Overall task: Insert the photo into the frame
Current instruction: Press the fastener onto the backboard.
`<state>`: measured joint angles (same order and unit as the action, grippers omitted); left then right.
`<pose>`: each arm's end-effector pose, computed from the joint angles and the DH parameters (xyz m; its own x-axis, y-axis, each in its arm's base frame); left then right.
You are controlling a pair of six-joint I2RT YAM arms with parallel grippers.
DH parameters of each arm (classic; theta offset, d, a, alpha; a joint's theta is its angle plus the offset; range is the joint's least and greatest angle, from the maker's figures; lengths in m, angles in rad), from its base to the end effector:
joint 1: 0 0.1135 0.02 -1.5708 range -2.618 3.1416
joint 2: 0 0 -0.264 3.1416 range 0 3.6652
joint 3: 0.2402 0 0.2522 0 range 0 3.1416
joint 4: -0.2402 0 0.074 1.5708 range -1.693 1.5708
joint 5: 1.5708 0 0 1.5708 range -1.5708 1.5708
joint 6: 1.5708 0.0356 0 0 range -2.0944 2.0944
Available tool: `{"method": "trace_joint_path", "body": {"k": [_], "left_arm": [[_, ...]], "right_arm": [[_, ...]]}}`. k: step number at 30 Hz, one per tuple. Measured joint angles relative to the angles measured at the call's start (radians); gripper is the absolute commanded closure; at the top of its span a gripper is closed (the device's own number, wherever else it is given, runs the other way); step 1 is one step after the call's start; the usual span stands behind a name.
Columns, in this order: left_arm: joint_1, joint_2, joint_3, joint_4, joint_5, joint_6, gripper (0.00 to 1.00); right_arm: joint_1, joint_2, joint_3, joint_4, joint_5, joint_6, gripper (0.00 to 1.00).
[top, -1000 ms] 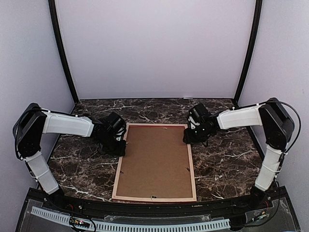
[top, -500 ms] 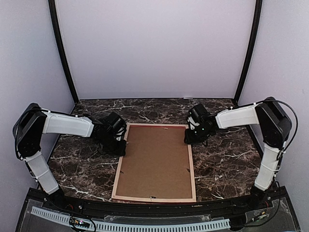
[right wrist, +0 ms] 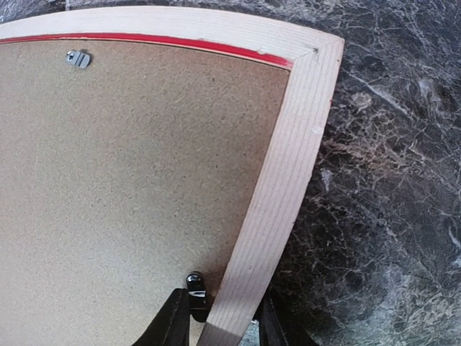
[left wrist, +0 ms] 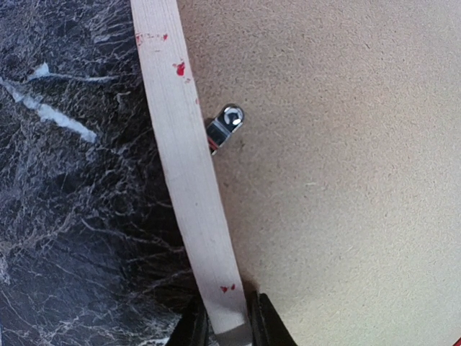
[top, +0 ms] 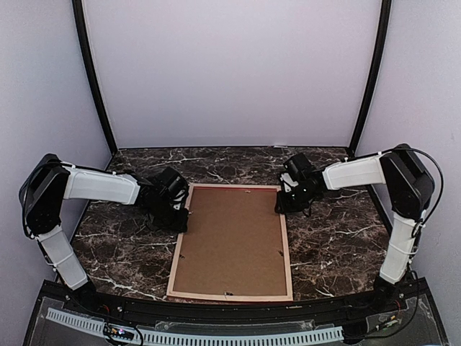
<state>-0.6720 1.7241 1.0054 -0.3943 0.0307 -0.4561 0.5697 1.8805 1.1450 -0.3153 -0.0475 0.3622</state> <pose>0.2596 -0.2079 0.1600 -0.9090 0.1606 -0.3847 0.2590 0.9406 -0.2194 0.3164 0.2047 0.1500 -0.8813 -0.1442 -0.4500 -0.2634 0.9405 0.2146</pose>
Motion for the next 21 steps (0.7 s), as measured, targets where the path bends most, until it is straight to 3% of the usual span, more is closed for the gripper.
{"method": "trace_joint_path", "body": {"k": [11, 21], "left_arm": [[0.001, 0.000, -0.002, 0.008, 0.000, 0.000, 0.98], [0.000, 0.000, -0.006, 0.023, 0.005, 0.000, 0.98]], "right_arm": [[-0.054, 0.023, 0.016, -0.004, -0.115, -0.068, 0.61], [-0.132, 0.038, 0.019, 0.021, -0.253, -0.077, 0.62]]}}
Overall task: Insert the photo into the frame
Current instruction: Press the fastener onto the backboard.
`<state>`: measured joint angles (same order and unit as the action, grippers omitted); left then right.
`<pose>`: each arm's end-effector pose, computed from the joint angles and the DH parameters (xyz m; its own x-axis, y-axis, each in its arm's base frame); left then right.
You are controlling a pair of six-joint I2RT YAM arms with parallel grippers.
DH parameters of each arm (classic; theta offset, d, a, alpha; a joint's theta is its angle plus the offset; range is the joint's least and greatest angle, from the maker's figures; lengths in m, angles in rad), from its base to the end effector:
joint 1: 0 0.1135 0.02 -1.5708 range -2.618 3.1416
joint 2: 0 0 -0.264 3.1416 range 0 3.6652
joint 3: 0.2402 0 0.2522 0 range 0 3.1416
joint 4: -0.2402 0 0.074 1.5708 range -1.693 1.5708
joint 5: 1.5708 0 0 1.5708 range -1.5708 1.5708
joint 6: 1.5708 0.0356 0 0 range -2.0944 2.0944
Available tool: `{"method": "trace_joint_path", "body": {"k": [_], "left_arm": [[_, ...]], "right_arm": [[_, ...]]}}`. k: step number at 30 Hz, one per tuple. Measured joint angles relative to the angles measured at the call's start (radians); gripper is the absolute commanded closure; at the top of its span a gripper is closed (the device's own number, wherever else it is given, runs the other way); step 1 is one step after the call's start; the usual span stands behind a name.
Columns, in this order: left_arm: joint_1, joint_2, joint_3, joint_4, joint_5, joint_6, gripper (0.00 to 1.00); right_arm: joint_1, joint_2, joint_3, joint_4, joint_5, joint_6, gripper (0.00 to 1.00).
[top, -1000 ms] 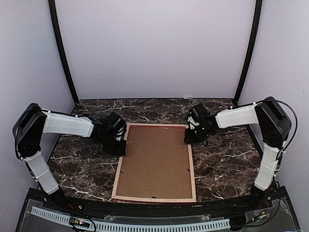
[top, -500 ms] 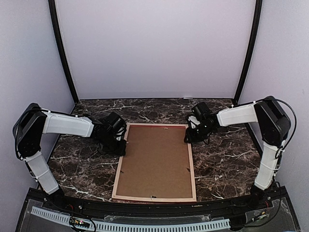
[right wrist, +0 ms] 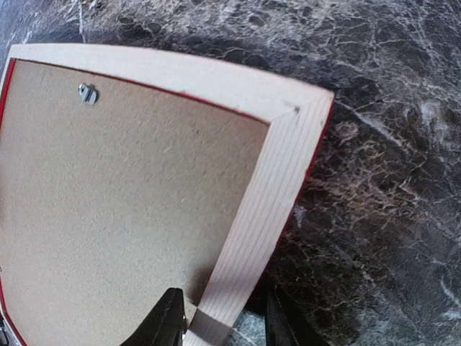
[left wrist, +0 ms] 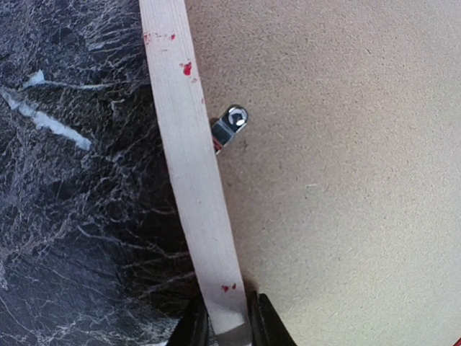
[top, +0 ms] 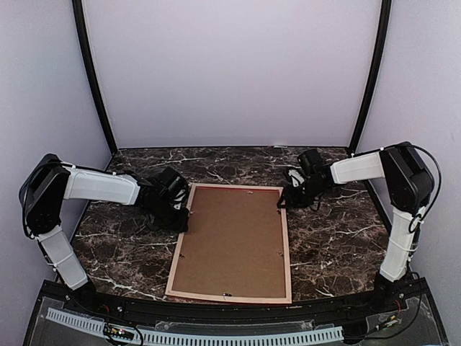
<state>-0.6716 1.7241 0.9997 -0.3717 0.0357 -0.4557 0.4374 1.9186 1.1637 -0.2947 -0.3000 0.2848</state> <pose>0.2604 -0.2086 0.1595 -0.9045 0.1571 -0.3965 0.2634 0.9369 -0.2297 0.3427 0.1719 0.1439 -0.9051 -0.1269 -0.4059 -0.2956 0.8739 0.3859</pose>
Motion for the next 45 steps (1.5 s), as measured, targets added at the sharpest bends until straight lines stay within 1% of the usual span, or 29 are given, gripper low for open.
{"method": "trace_joint_path", "body": {"k": [5, 12, 14, 18, 23, 29, 34, 38, 45], "left_arm": [[0.000, 0.000, 0.000, 0.000, 0.004, 0.004, 0.98], [0.000, 0.000, 0.000, 0.000, 0.005, 0.004, 0.98], [0.000, 0.000, 0.000, 0.000, 0.005, 0.003, 1.00], [0.000, 0.000, -0.002, 0.005, 0.006, -0.004, 1.00], [0.000, -0.011, -0.031, 0.051, 0.011, -0.032, 1.00], [0.000, -0.052, -0.105, 0.148, 0.011, -0.088, 1.00], [-0.001, -0.112, -0.198, 0.229, 0.007, -0.143, 1.00], [-0.003, -0.157, -0.254, 0.256, 0.004, -0.176, 1.00], [-0.006, -0.174, -0.277, 0.273, 0.001, -0.198, 1.00]], "right_arm": [[-0.021, 0.006, 0.002, 0.006, -0.021, -0.007, 0.62], [-0.020, 0.006, 0.007, 0.000, -0.022, -0.045, 0.48], [-0.020, 0.004, 0.007, 0.000, -0.020, -0.047, 0.45], [-0.021, -0.009, 0.000, -0.006, 0.003, -0.039, 0.43], [-0.021, -0.063, -0.056, -0.024, 0.050, -0.005, 0.39], [-0.011, -0.137, -0.132, -0.046, 0.079, 0.052, 0.39], [0.030, -0.148, -0.145, -0.041, 0.092, 0.082, 0.40], [0.072, -0.148, -0.146, -0.041, 0.092, 0.092, 0.42], [0.109, -0.138, -0.124, -0.060, 0.103, 0.084, 0.49]]}}
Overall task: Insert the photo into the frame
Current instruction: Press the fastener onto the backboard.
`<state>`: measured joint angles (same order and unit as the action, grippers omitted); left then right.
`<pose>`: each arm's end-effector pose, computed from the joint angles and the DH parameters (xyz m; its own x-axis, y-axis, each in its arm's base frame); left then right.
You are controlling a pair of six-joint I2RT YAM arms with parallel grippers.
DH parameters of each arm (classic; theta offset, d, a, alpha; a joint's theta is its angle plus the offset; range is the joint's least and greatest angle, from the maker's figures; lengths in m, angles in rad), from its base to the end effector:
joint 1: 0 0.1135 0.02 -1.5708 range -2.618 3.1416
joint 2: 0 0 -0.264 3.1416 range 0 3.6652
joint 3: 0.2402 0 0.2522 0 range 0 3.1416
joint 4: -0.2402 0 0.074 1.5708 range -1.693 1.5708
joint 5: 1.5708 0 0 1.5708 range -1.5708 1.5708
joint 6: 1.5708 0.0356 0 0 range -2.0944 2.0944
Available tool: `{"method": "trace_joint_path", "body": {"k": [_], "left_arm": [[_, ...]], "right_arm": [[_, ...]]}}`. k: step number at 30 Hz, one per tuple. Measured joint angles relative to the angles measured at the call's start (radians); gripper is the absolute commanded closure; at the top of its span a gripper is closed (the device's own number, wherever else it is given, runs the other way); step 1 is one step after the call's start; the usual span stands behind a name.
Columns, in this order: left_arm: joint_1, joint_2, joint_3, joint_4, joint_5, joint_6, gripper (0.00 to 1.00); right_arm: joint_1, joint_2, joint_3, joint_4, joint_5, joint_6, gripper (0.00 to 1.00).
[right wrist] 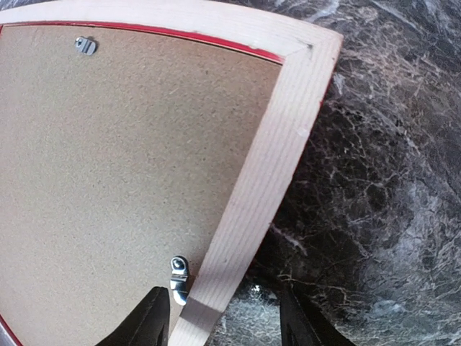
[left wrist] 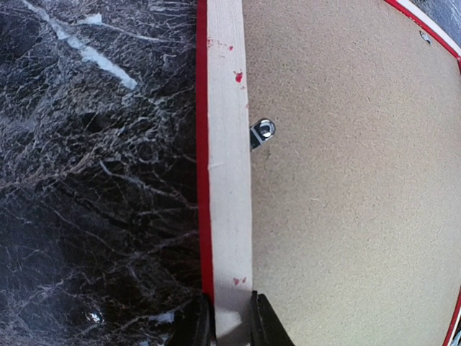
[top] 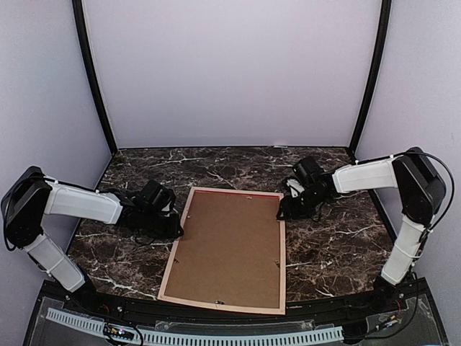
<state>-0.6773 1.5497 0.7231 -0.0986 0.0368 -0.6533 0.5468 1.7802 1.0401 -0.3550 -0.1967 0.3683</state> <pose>0.2255 -0.1830 0.1504 -0.8854 -0.0674 -0.4599 0.1327 0.9116 -0.3890 0.2920 0.1859 0.1540 -0.9195 -0.1464 -0.3647 -0.2737 0.9045 0.3270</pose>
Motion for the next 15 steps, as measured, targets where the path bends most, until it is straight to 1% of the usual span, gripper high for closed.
{"method": "trace_joint_path", "body": {"k": [15], "left_arm": [[0.000, 0.000, 0.000, 0.000, 0.000, -0.002, 1.00]], "right_arm": [[0.031, 0.052, 0.079, -0.070, 0.062, -0.046, 0.56]]}}
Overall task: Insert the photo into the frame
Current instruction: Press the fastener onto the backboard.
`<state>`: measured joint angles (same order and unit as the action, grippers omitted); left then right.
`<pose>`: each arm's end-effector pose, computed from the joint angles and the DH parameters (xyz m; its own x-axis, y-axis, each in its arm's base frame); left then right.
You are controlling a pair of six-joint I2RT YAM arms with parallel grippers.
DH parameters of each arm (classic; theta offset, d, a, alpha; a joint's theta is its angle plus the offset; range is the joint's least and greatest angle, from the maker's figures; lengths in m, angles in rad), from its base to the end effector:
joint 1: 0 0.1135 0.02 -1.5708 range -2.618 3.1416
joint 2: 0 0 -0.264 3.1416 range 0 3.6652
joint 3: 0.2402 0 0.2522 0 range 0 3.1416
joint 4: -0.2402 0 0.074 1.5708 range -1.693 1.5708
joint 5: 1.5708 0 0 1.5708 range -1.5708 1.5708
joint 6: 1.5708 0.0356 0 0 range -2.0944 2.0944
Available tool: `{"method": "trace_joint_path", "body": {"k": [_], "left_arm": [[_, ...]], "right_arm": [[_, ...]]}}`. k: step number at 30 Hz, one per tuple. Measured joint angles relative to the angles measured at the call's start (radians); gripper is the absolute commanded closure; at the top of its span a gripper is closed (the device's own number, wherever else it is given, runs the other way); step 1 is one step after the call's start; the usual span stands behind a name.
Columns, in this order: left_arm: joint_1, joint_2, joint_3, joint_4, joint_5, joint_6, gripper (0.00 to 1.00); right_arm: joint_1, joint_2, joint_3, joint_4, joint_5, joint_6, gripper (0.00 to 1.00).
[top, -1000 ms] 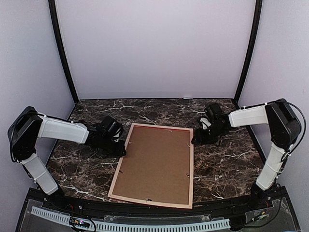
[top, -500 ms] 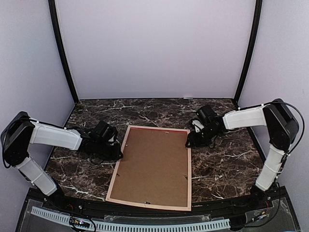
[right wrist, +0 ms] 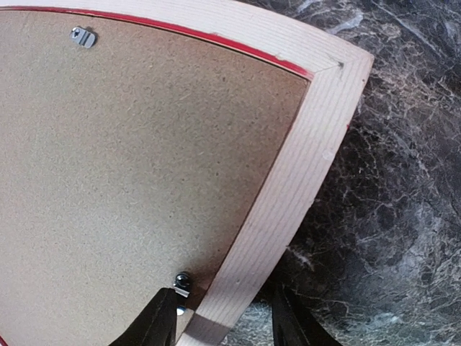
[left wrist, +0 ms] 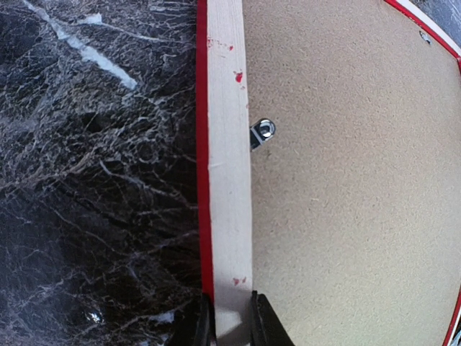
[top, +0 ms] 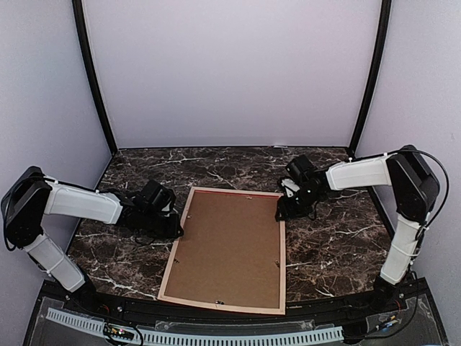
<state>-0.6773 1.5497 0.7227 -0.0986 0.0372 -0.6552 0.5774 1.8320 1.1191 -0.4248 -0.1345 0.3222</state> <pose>0.2254 -0.1830 0.1502 -0.8859 -0.0689 -0.4587 0.1310 0.9115 -0.3900 0.2978 0.1997 0.1545 -0.9076 -0.2167 -0.3596 -0.3170 0.9153 0.2483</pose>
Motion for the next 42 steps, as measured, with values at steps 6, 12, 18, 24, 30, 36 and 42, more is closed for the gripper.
{"method": "trace_joint_path", "body": {"k": [6, 12, 18, 24, 30, 36, 42], "left_arm": [[0.000, 0.000, 0.000, 0.000, 0.001, 0.000, 1.00], [0.000, 0.000, 0.000, 0.000, 0.002, 0.001, 1.00], [0.000, 0.000, 0.000, 0.000, 0.005, 0.000, 1.00], [0.000, 0.000, 0.000, -0.001, 0.006, -0.001, 1.00], [0.000, 0.000, 0.000, -0.001, 0.006, -0.001, 1.00], [0.000, 0.000, 0.000, -0.001, 0.006, -0.001, 1.00], [0.000, 0.000, 0.000, -0.001, 0.006, -0.001, 1.00]], "right_arm": [[0.004, 0.010, 0.018, -0.019, 0.007, -0.013, 0.60], [0.010, 0.015, 0.036, -0.042, 0.028, -0.035, 0.73], [0.011, 0.027, 0.064, -0.065, 0.047, -0.032, 0.76], [0.010, 0.037, 0.076, -0.068, 0.022, -0.037, 0.66], [-0.004, 0.039, 0.076, -0.060, -0.022, -0.052, 0.60], [-0.011, 0.039, 0.076, -0.059, -0.050, -0.054, 0.60], [-0.011, 0.042, 0.076, -0.058, -0.048, -0.060, 0.60]]}}
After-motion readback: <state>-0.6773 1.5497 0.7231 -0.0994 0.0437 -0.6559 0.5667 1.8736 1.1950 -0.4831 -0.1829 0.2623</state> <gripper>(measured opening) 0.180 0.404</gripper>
